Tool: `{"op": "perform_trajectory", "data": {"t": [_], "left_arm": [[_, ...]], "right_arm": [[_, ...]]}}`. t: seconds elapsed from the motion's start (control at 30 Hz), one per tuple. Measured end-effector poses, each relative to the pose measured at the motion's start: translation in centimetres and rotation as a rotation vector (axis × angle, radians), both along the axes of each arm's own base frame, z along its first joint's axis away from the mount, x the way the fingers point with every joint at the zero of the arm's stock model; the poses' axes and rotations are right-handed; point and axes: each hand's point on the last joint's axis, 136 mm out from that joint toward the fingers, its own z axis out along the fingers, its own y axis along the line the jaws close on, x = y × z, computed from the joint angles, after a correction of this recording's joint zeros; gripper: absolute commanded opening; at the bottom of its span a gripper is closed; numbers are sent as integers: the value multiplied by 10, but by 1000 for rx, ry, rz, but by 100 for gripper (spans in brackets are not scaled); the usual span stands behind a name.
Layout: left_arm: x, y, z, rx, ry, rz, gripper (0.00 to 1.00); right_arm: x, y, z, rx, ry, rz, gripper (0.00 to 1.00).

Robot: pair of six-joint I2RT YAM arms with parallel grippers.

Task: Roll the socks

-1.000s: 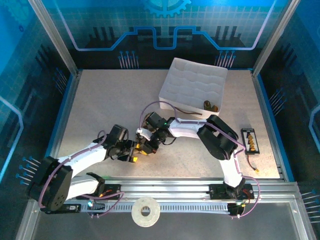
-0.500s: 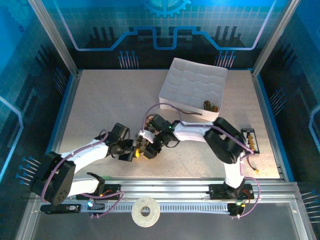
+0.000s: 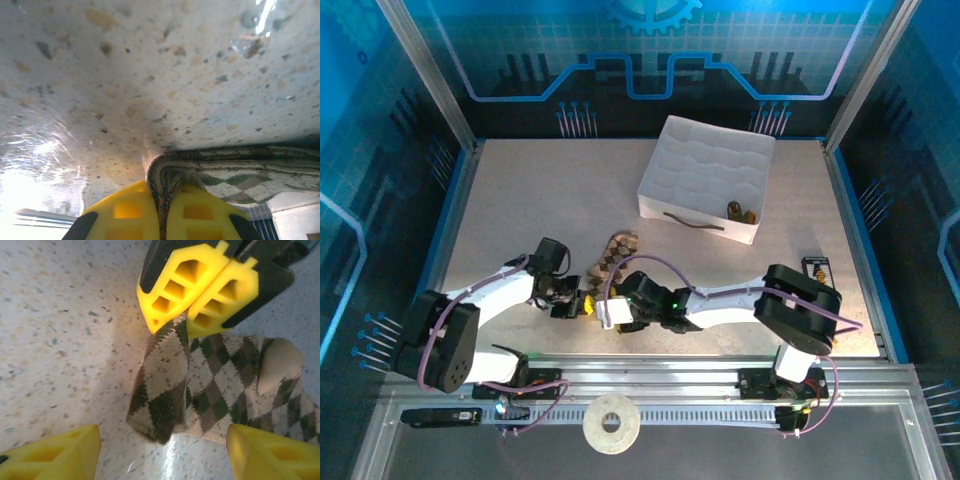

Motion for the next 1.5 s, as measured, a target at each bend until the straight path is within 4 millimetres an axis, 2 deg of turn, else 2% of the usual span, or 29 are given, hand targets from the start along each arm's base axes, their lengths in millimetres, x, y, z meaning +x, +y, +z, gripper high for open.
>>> {"op": "perform_trajectory", "data": {"t": [0.1,0.3,0.57,0.73,0.9,0.93,1.07,1.13,1.2,1.27,1.37,1.43,1.5], "left_arm": [[0,0,0,-1,11,-12,0],[0,0,0,-1,17,-18,0],[0,0,0,-3,13,-33,0],[1,0,0,-1,16,-38,0],[1,1,0,4,13,-38,0],[2,1,0,5,11,-41,4],[4,3,0,23,-5,-53,33],[3,8,1,51,-15,-56,52],[2,13,6,83,-41,-54,61],[4,19,16,108,-90,-48,65],[10,25,34,130,-184,-30,66],[14,26,43,127,-245,-21,63],[18,25,43,113,-297,-17,59]], "right_arm": [[2,12,-1,-11,-34,13,48],[1,25,9,11,-21,3,31],[3,24,-10,-25,95,-68,20],[9,23,-7,-7,178,-118,3],[14,24,-7,4,266,-158,0],[14,24,-7,6,287,-163,0],[19,26,-8,8,372,-189,0],[23,28,-8,14,428,-208,0],[29,29,-9,24,478,-231,0],[34,28,-10,33,532,-256,0],[40,29,-11,46,607,-283,0],[42,29,-12,51,656,-296,0],[42,30,-12,51,701,-308,0]]}}
